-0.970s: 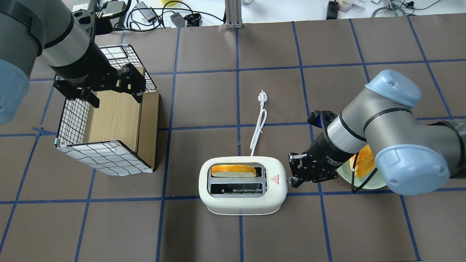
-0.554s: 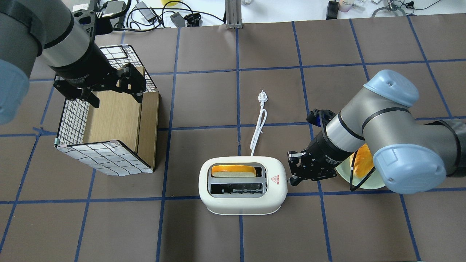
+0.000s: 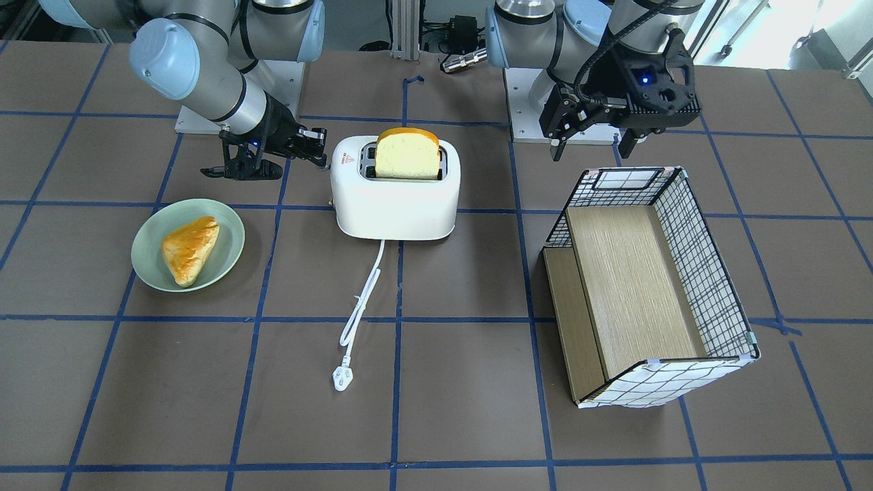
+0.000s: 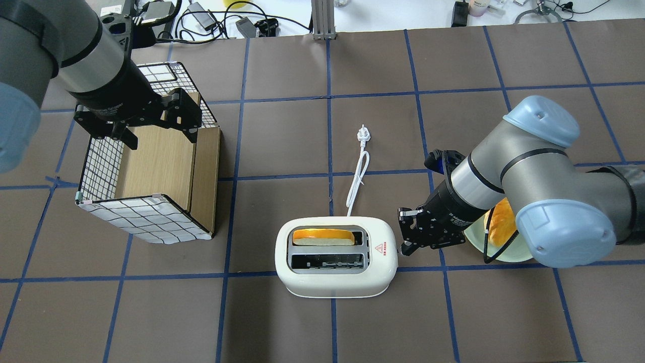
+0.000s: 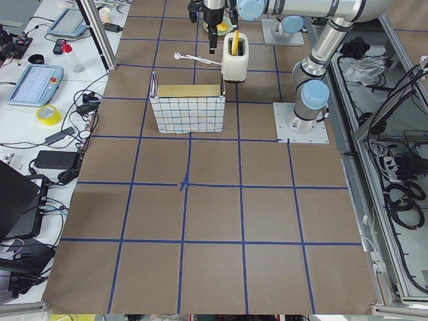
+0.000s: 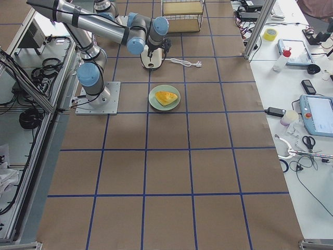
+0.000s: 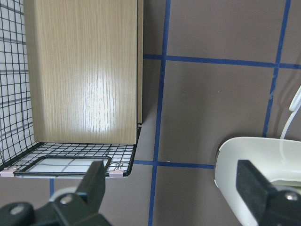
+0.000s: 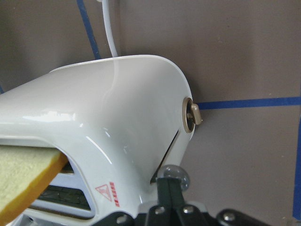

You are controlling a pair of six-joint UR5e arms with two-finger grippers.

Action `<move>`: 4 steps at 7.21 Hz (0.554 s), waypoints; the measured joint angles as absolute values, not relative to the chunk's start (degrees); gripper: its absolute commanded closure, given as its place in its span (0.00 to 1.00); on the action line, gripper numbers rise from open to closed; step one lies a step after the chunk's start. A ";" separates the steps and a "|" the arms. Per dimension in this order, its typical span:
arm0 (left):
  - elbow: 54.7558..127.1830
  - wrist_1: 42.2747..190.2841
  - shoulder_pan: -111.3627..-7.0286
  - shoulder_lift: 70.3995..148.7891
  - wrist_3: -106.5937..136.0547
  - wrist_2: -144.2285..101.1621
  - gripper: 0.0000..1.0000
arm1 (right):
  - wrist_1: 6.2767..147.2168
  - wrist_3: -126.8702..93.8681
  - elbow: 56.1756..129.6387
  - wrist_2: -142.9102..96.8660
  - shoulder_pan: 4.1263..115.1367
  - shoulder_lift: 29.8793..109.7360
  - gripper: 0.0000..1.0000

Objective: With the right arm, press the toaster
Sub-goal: 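Press the toaster lever down with the right gripper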

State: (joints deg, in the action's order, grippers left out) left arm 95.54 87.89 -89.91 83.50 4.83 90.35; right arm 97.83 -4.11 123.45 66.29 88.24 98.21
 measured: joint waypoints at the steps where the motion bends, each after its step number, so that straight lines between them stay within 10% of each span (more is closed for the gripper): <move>1: 95.54 87.89 -89.91 83.50 4.83 90.35 0.00 | 97.80 -4.09 123.58 66.31 88.29 97.71 1.00; 4: 95.53 87.89 -89.91 83.50 4.84 90.35 0.00 | 97.92 -4.13 124.05 66.29 88.32 97.07 1.00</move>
State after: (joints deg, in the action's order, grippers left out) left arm 95.53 87.89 -89.91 83.50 4.84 90.35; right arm 97.92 -4.13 124.05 66.29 88.32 97.07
